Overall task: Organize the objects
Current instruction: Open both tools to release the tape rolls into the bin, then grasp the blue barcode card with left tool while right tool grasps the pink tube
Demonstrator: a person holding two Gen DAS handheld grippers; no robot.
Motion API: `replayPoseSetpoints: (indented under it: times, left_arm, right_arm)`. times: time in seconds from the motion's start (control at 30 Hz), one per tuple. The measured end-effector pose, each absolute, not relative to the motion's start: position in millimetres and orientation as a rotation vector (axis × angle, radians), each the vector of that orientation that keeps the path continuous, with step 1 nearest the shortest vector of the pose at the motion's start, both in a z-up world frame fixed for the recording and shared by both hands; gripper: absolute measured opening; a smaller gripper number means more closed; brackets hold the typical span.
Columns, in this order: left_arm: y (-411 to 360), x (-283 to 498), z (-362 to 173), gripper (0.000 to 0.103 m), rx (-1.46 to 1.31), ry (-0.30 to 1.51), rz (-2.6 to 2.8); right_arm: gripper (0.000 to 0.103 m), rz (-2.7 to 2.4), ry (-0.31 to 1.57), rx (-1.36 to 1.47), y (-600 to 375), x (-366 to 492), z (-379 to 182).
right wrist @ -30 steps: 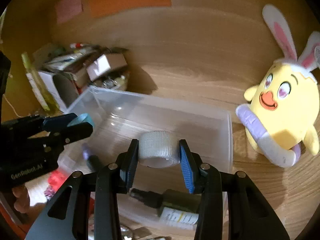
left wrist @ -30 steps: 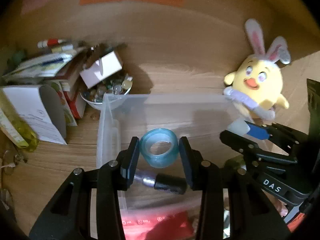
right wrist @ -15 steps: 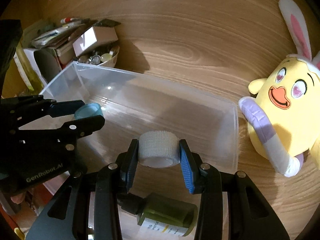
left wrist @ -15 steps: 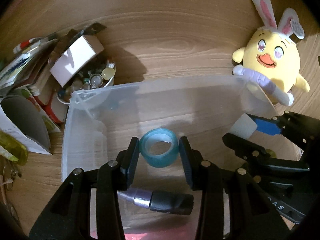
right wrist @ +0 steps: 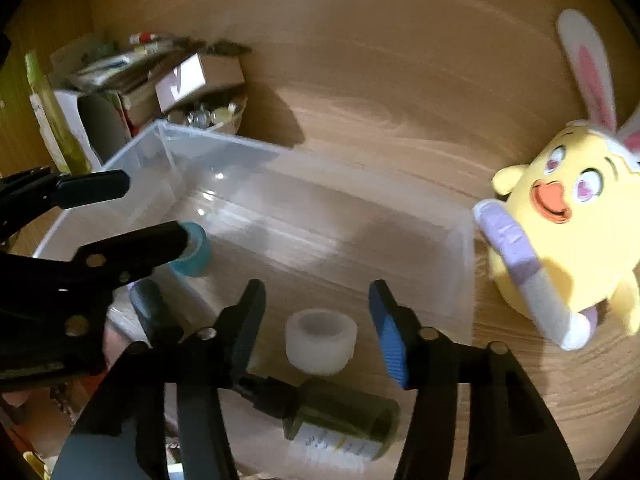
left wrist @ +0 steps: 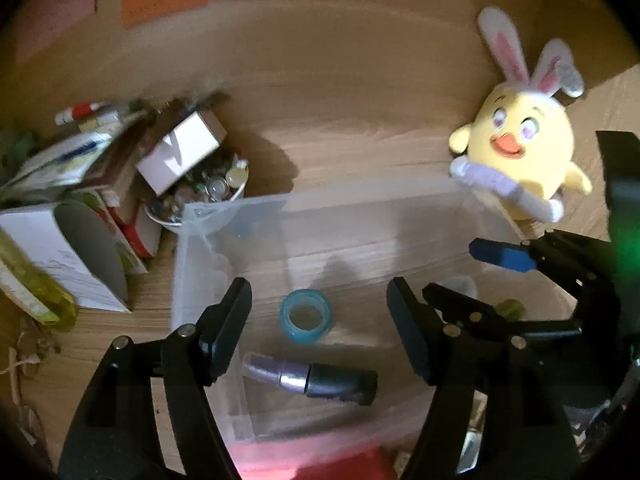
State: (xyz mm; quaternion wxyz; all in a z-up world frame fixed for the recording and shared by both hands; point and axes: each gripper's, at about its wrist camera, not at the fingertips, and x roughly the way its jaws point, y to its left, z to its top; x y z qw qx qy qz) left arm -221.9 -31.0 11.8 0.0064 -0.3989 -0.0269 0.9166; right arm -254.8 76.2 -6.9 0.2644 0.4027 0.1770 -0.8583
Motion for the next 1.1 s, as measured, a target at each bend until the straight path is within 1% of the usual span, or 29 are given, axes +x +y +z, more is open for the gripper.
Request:
replayPoseSetpoints:
  times: [0.03,0.17,0.23,0.3,0.37,0.43,0.47,0.63,0.77,0.93,1.1]
  left_arm:
    - [-32,-217,16,0.074,-1.229,-0.091,2.873]
    - [-36,-199,31,0.079,-1.162,-0.121,2.903]
    - [-39,-189,38,0.089,-1.126,-0.131,2.925]
    - [-40,-178,45,0.092,-1.083,-0.13,2.952]
    - [-40,-167,53,0.095,-1.045,-0.117,2.977]
    - [-39,-156,58,0.097,-1.013,-0.098,2.998]
    - [-38,-148,61,0.098,-0.993,-0.082,3.012]
    - [-36,-121,65,0.101,-0.946,-0.022,3.05]
    - [-35,-103,60,0.101,-0.948,-0.007,3.051]
    - [-38,-82,47,0.101,-0.985,-0.031,3.042]
    - [-44,-62,29,0.101,-1.054,-0.031,3.032]
  right_arm:
    - [0.054,-2.333,0.476,1.074,79,-252,-3]
    - [0.061,-2.366,0.445,1.028,87,-243,13]
    - [0.064,-2.386,0.426,0.997,92,-236,22]
    - [0.066,-2.409,0.418,0.962,98,-227,31]
    - [0.074,-2.427,0.411,0.933,101,-220,39]
    - [0.079,-2.443,0.398,0.902,107,-210,46]
    - [0.081,-2.447,0.393,0.891,109,-205,49]
    - [0.084,-2.45,0.371,0.852,119,-179,58]
    - [0.087,-2.455,0.376,0.82,124,-157,60]
    - [0.089,-2.462,0.409,0.793,128,-131,52]
    - [0.09,-2.427,0.361,0.852,139,-113,36]
